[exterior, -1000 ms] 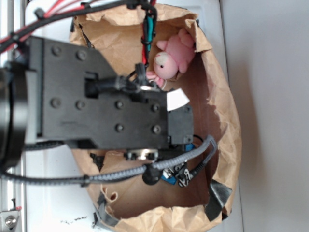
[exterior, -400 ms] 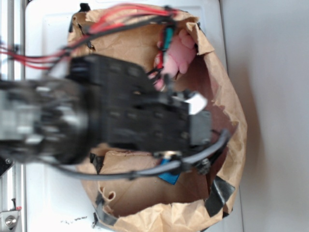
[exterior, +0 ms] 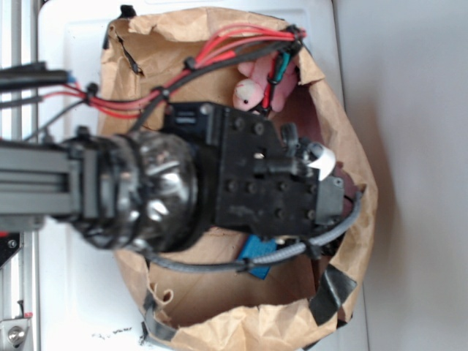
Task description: Grab the blue block.
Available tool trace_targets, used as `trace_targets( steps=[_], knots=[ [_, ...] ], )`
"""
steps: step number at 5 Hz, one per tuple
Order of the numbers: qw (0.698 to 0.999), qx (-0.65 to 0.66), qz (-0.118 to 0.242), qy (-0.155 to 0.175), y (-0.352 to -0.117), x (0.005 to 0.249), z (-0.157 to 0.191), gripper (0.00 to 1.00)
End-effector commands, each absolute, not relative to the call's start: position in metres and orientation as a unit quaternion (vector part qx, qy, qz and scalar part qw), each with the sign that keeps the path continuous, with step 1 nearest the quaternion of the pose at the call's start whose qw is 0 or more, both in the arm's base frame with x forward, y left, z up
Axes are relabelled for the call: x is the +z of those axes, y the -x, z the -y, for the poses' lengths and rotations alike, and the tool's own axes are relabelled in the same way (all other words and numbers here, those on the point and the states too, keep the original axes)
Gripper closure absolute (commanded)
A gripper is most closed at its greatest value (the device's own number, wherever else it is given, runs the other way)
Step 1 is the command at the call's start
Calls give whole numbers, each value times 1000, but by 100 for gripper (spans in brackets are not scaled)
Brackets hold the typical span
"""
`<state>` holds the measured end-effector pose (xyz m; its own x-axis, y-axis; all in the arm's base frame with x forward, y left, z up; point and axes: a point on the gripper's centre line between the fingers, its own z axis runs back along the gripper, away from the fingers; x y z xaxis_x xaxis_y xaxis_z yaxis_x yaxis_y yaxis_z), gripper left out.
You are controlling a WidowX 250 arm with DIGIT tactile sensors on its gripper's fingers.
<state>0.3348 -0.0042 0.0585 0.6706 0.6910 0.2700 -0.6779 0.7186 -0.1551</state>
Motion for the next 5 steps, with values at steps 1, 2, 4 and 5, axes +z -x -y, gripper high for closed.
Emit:
trace_targets(
  steps=[1,2,4,5],
  knots=[
    [921,335,184,74,-336,91,18,0],
    [923,331,180,77,-329,96,20,0],
    [924,332,170,82,-328,98,33,0],
    [922,341,163,87,-334,96,39,0]
  ],
)
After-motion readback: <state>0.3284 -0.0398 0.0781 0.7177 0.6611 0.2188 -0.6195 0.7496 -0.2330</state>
